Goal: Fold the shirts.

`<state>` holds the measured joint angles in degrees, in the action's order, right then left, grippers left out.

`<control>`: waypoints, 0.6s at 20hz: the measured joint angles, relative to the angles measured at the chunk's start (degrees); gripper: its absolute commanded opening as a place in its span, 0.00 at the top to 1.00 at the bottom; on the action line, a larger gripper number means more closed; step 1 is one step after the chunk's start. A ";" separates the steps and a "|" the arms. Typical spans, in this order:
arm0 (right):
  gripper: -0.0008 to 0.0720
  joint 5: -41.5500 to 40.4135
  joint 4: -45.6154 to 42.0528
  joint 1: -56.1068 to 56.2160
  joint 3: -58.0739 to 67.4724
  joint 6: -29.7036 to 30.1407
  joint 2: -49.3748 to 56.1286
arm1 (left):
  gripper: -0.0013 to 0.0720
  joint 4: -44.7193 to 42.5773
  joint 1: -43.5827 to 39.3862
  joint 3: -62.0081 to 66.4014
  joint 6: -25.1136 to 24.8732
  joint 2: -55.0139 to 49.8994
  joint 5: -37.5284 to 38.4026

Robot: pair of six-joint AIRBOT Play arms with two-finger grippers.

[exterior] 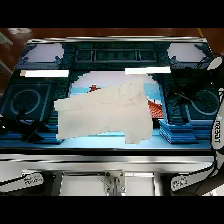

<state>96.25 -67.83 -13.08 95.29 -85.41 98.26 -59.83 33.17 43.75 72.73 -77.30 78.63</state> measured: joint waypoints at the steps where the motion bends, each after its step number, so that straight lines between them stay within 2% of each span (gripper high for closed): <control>1: 0.09 -0.66 0.81 0.57 -0.83 0.17 -0.17 | 0.02 1.84 0.22 -2.08 -0.96 0.00 -1.42; 6: 0.09 -4.85 1.73 3.80 -2.78 0.52 -0.50 | 0.05 9.03 0.15 -7.87 -4.57 -0.57 -7.26; 7: 0.09 -5.38 1.88 4.33 -2.89 0.57 -0.50 | 0.13 10.03 0.00 -8.26 -4.90 -0.74 -8.04; 12: 0.09 -6.80 1.75 5.38 -3.17 0.57 -0.52 | 0.14 13.81 -3.02 -9.18 -5.70 -2.23 -10.60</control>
<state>89.45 -66.08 -7.70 92.12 -84.84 97.73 -46.02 30.15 34.57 67.02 -79.53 68.03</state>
